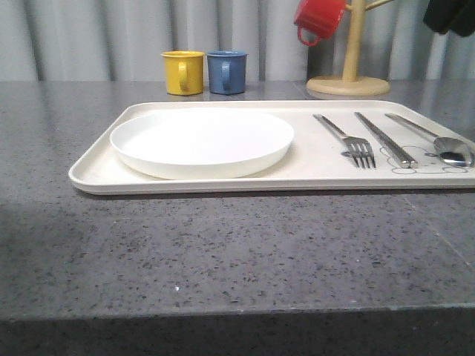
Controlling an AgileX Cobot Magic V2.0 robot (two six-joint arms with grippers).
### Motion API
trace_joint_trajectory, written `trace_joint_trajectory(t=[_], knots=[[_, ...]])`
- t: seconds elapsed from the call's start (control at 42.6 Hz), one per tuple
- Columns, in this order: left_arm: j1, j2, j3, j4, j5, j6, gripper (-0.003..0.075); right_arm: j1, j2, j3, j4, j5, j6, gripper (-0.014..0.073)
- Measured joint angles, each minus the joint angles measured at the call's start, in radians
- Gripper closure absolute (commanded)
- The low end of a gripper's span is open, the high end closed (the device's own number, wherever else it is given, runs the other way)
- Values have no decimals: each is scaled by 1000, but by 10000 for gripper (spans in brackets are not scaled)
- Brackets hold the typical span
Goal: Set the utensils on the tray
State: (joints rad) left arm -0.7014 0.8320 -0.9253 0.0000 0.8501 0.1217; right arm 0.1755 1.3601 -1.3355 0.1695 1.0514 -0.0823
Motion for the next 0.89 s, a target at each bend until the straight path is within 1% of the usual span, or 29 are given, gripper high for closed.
trace_joint_trajectory(t=[0.141, 0.305, 0.493, 0.752, 0.799, 0.846, 0.893], knots=[[0, 0, 0, 0, 0, 0, 375, 79, -198, 112, 2, 2, -71, 302], [0, 0, 0, 0, 0, 0, 375, 93, -405, 237, -22, 37, -81, 302], [0, 0, 0, 0, 0, 0, 375, 93, -597, 352, -81, 92, 6, 302], [0, 0, 0, 0, 0, 0, 378, 93, -804, 446, -89, 90, 27, 307], [0, 0, 0, 0, 0, 0, 402, 93, -824, 453, -89, 81, 28, 326], [0, 0, 0, 0, 0, 0, 440, 93, -844, 457, -90, 73, 28, 374], [0, 0, 0, 0, 0, 0, 498, 93, -854, 461, -90, 63, 30, 440]])
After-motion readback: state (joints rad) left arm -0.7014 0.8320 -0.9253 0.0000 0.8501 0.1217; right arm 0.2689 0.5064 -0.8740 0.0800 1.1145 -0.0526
